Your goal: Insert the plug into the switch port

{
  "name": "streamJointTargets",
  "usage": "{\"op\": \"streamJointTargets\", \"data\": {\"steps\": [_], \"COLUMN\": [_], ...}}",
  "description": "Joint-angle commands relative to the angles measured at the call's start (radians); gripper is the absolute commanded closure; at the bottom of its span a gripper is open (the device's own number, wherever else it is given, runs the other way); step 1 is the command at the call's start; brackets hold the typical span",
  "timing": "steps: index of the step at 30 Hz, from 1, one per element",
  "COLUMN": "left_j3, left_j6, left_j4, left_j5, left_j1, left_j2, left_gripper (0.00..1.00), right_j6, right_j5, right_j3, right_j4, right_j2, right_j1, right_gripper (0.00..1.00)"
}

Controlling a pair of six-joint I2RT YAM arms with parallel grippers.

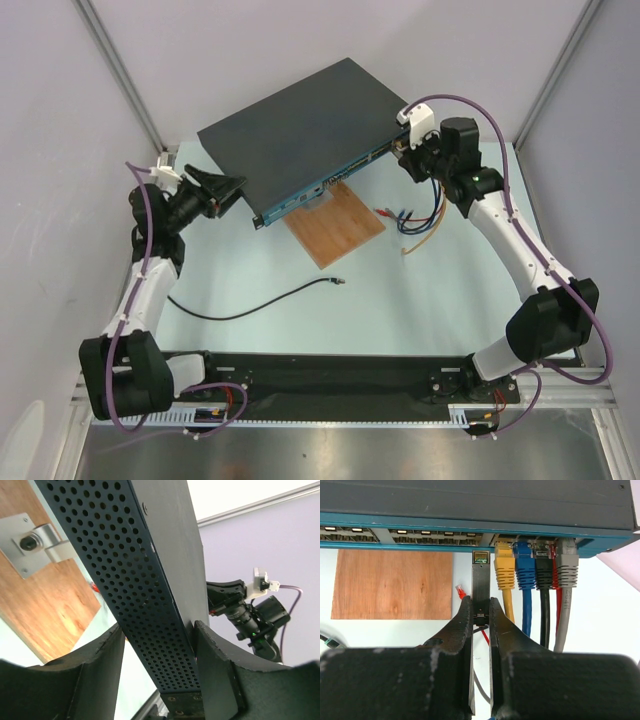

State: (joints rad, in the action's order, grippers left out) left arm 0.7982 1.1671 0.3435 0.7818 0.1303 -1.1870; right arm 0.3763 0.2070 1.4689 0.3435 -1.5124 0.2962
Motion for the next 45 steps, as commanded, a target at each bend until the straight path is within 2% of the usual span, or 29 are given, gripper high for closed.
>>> {"op": "streamJointTargets", "data": {"steps": [1, 4, 13, 26, 45], "left_j3": [-0.017, -0.022, -0.017, -0.011, -0.007], "left_j6": [0.019, 0.022, 0.003, 0.006, 0.008], "left_j4": [0.118, 0.124, 0.094, 0.091, 0.092], "left_j5": [0.043, 0.043, 0.04, 0.043, 0.042], "left_j1": [-0.017, -0.017, -0.017, -0.017, -0.015], "left_j2": [-0.036, -0.037, -0.033, -0.033, -0.043], "left_gripper": [0.92, 0.97, 0.99, 0.99, 1.0], "right_j6": [-0.022, -0.033, -0.056, -0.065, -0.117], "right_j5": [0.006, 0.014, 0.058, 0.078, 0.129], "right_j3": [0.056, 0.059, 0.077, 0.09, 0.051], "right_j4": [-0.061, -0.066, -0.057, -0.017, -0.063], "right_j2": [0.041, 0.035, 0.023, -0.006, -0.026], "right_j1": [-0.009, -0.008, -0.009, -0.011, -0.042], "right_gripper": [1.0, 1.0, 1.0, 1.0, 1.0]}}
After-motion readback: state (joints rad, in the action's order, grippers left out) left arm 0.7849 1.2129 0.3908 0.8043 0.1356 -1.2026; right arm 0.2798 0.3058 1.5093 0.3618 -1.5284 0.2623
